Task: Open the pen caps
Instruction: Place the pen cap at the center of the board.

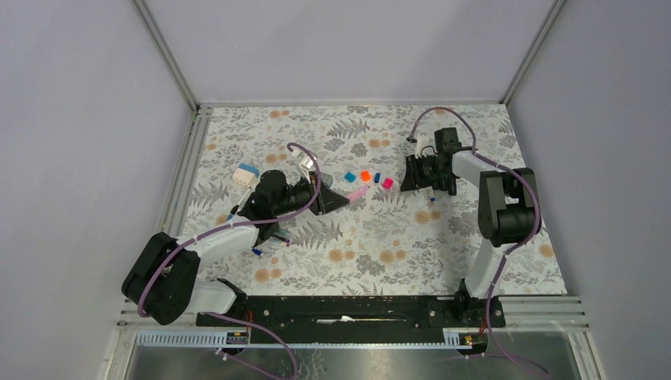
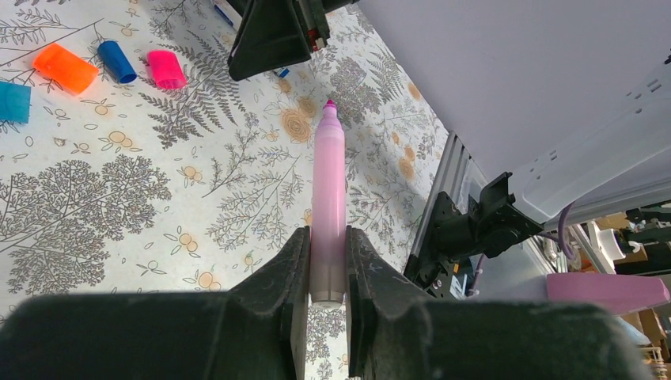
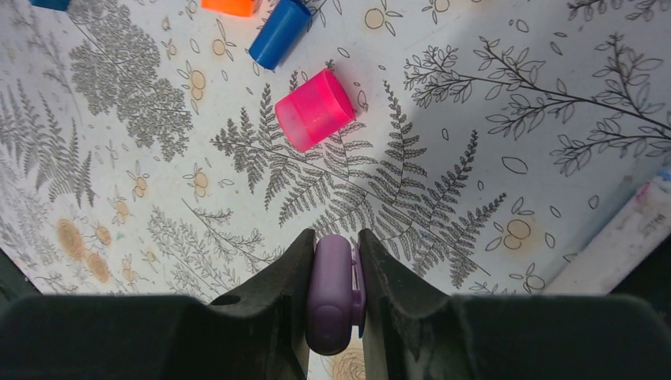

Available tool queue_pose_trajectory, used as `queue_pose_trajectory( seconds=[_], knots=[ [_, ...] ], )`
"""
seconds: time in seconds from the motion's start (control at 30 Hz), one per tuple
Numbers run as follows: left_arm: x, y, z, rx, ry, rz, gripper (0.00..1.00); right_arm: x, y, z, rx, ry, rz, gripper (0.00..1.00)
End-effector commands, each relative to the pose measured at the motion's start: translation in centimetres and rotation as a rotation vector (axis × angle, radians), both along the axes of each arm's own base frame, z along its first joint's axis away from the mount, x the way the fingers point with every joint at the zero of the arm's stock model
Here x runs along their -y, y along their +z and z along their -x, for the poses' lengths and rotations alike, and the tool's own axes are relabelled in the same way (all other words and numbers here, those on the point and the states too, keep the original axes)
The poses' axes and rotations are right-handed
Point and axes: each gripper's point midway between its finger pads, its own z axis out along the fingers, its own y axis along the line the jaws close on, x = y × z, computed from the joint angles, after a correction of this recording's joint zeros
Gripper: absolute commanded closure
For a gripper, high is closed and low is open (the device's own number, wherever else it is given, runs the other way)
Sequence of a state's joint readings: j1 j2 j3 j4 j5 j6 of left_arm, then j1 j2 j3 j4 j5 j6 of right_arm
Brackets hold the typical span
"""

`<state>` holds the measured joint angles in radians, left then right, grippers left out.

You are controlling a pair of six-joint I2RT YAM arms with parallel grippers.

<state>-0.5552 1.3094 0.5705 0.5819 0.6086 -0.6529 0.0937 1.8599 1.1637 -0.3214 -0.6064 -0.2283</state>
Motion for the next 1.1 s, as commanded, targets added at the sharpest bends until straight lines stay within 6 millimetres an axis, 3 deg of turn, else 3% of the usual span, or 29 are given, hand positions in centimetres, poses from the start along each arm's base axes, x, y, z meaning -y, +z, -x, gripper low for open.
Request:
queue_pose_trajectory(
  seconds=[0.0, 0.13, 0.3, 0.53, 0.63, 0.77, 0.87, 1.07],
  knots=[
    [-0.1, 1.6, -0.5, 0.084, 0.012, 0.024, 1.00, -0.7, -0.4, -0.8, -0.001, 0.036, 0.054, 0.82],
    [0.0, 1.3, -0.5, 0.076, 0.006, 0.021, 1.00, -1.1, -0.8, -1.7, -0.007, 0.037, 0.057, 0.80],
    [0.1, 1.3, -0.6, 0.073, 0.004, 0.021, 1.00, -1.7, -1.0, -2.8, 0.000, 0.047, 0.071, 0.69],
    [0.1, 1.2, -0.5, 0.069, 0.004, 0.020, 1.00, -2.0, -1.2, -2.5, -0.011, 0.054, 0.067, 0.51],
    [0.1, 1.4, -0.6, 0.072, 0.005, 0.024, 1.00, -2.1, -0.7, -2.3, -0.002, 0.057, 0.060, 0.49],
    [0.2, 1.8, -0.6, 0.074, 0.000, 0.031, 1.00, -2.1, 0.9, -2.4, 0.039, 0.061, 0.054, 0.47],
    [0.1, 2.1, -0.5, 0.078, 0.000, 0.034, 1.00, -2.2, 2.8, -2.0, 0.086, 0.076, 0.042, 0.40],
    [0.2, 2.5, -0.3, 0.074, -0.007, 0.052, 1.00, -2.4, 5.8, 0.0, 0.165, 0.116, 0.011, 0.34]
  ],
)
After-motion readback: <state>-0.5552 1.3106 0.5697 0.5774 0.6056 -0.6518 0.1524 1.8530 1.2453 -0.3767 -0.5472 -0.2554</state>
